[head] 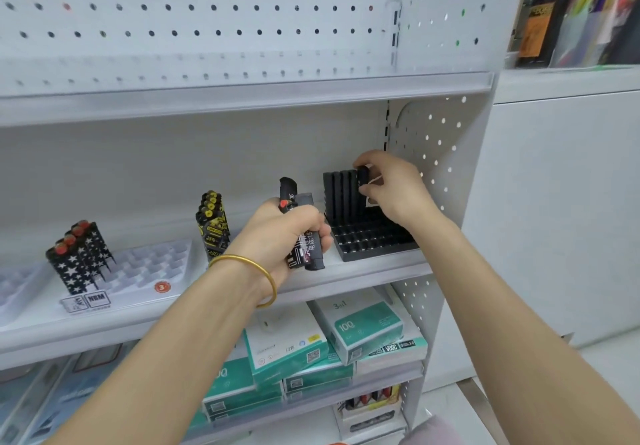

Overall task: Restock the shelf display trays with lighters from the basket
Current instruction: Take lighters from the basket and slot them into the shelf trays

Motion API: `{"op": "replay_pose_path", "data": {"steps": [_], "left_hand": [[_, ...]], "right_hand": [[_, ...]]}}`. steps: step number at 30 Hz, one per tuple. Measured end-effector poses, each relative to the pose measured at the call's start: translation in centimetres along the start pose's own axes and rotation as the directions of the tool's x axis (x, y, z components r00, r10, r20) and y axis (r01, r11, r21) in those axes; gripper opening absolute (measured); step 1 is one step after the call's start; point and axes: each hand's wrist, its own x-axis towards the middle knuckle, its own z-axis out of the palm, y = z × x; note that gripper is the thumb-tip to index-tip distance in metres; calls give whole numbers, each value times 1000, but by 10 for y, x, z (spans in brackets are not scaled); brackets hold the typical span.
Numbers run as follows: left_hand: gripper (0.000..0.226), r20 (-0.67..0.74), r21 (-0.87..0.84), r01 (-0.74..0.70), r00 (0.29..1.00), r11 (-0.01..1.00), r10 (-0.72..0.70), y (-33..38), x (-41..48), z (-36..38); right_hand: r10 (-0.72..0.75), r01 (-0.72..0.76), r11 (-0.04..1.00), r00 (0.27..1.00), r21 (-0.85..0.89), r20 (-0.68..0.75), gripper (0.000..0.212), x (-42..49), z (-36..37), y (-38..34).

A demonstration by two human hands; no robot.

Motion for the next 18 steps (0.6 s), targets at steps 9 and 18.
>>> {"op": "replay_pose_path", "data": {"steps": [9, 18], "left_hand": [[14, 23, -19, 10, 1000, 1000, -9, -1, -4, -1], [16, 74, -52, 2, 997, 999, 2, -1, -4, -5]], "right_hand": [[42, -42, 999, 999, 17, 23, 38, -3, 9, 1], [-24, 20, 999, 992, -38, -125, 41, -22, 2, -14]]}}
